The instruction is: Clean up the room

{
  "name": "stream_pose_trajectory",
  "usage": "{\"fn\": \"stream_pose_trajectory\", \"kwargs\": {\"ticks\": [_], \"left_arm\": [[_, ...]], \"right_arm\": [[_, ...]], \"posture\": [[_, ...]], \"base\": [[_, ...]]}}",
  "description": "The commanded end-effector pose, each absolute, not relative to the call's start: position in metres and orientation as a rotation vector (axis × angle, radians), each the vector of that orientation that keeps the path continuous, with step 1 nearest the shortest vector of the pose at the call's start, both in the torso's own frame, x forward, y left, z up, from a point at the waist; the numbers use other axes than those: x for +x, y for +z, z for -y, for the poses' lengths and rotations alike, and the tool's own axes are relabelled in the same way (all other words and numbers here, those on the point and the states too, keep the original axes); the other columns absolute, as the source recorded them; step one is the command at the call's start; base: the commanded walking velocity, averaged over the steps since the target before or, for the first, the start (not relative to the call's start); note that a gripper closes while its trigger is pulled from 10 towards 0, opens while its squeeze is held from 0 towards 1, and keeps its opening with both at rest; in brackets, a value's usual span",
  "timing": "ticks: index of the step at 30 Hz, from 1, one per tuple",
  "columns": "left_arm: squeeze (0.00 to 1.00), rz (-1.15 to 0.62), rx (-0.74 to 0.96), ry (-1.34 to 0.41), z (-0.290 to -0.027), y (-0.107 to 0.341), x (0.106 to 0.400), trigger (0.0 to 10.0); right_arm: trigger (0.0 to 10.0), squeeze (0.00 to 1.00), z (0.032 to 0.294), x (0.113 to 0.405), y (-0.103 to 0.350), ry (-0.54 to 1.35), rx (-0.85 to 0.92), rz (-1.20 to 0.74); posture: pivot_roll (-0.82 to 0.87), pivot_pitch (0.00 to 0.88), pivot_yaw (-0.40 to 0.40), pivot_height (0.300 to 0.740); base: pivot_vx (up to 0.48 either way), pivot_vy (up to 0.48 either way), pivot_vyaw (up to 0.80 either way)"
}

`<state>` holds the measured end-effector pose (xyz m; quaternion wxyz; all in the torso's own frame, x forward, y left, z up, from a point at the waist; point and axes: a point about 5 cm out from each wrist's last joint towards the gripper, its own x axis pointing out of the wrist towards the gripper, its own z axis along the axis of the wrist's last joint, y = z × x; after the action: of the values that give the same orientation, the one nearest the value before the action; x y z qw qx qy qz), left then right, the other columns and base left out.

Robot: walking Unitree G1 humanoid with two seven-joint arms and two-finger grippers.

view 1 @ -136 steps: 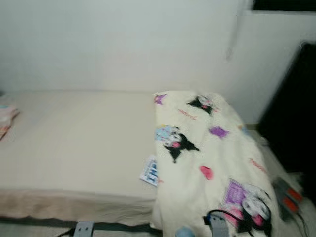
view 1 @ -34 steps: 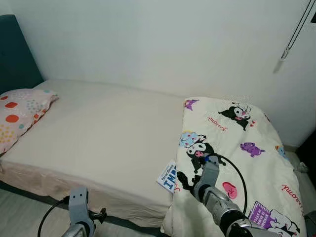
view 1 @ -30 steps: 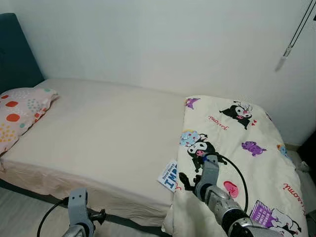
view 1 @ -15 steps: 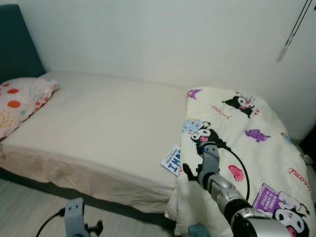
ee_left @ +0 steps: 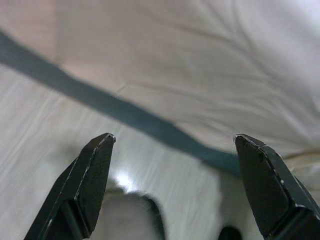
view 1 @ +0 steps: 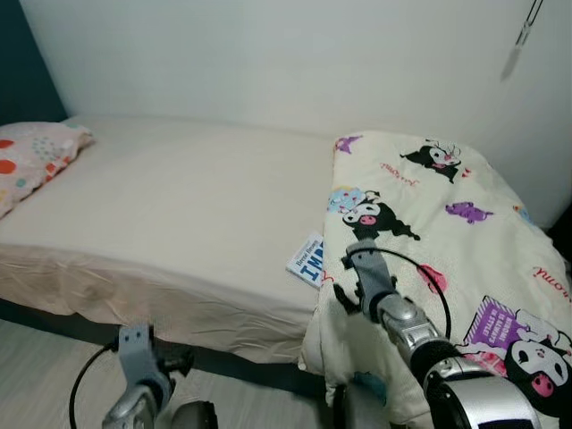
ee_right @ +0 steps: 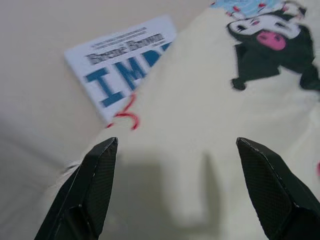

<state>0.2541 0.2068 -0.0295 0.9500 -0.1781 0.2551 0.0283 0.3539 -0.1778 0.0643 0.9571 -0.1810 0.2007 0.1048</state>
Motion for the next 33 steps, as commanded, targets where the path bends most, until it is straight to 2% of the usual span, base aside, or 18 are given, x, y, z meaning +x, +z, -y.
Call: {"fn": "stream_pose_trajectory", "kwargs": {"ticks": [1,4,5,7,9,12,15,18,23,27,28,29,33], "left_arm": [[0.00,-0.483,-0.358,0.063,-0.216,-0.025,0.255,10.0],[0.00,-0.464,-0.357,0.056,-0.217,-0.024,0.254,10.0],[0.00,-0.440,-0.357,0.046,-0.219,-0.023,0.252,10.0],[0.00,-0.420,-0.356,0.037,-0.221,-0.022,0.251,10.0],[0.00,-0.377,-0.349,0.019,-0.224,-0.020,0.244,10.0],[0.00,-0.362,-0.346,0.012,-0.225,-0.020,0.240,10.0],[0.00,-0.291,-0.334,-0.011,-0.226,-0.011,0.229,10.0],[0.00,-0.274,-0.330,-0.018,-0.226,-0.008,0.227,10.0],[0.00,-0.223,-0.320,-0.046,-0.223,0.007,0.224,10.0],[0.00,-0.208,-0.319,-0.057,-0.221,0.013,0.222,10.0],[0.00,-0.198,-0.321,-0.086,-0.214,0.022,0.214,10.0],[0.00,-0.203,-0.325,-0.098,-0.210,0.027,0.208,10.0],[0.00,-0.206,-0.329,-0.101,-0.208,0.031,0.204,10.0]], "right_arm": [[10.0,0.00,0.178,0.361,0.076,0.220,-0.411,-0.363],[10.0,0.00,0.177,0.364,0.081,0.229,-0.435,-0.347],[10.0,0.00,0.175,0.367,0.086,0.242,-0.465,-0.329],[10.0,0.00,0.173,0.370,0.092,0.255,-0.494,-0.314],[10.0,0.00,0.165,0.377,0.103,0.285,-0.546,-0.276],[10.0,0.00,0.163,0.379,0.107,0.297,-0.560,-0.261],[10.0,0.00,0.148,0.388,0.126,0.352,-0.659,-0.194],[10.0,0.00,0.144,0.390,0.130,0.363,-0.698,-0.183],[10.0,0.00,0.134,0.393,0.136,0.410,-0.841,-0.169],[10.0,0.00,0.131,0.393,0.136,0.435,-0.862,-0.168],[10.0,0.00,0.131,0.391,0.130,0.445,-0.974,-0.189],[10.0,0.00,0.134,0.391,0.126,0.430,-1.058,-0.204],[10.0,0.00,0.139,0.391,0.124,0.397,-1.086,-0.220]], "posture": [[0.05,0.013,-0.035,0.515],[0.07,0.048,-0.034,0.510],[0.09,0.091,-0.033,0.505],[0.09,0.099,-0.034,0.500],[0.13,0.162,-0.036,0.490],[0.14,0.177,-0.038,0.485],[0.19,0.255,-0.042,0.470],[0.19,0.255,-0.042,0.465],[0.20,0.316,-0.041,0.450],[0.20,0.334,-0.038,0.445],[0.21,0.379,-0.034,0.435],[0.21,0.383,-0.034,0.425],[0.21,0.405,-0.035,0.416]], "base": [[0.000,0.000,0.00],[0.000,0.000,0.00],[0.000,0.000,0.00],[0.000,0.000,0.00],[0.000,0.000,0.00],[0.000,0.000,0.00],[0.000,0.000,0.00],[0.000,0.000,0.00],[0.000,0.000,0.00],[0.000,0.000,0.00],[0.000,0.000,0.00],[0.000,0.000,0.00],[0.000,0.000,0.00]]}}
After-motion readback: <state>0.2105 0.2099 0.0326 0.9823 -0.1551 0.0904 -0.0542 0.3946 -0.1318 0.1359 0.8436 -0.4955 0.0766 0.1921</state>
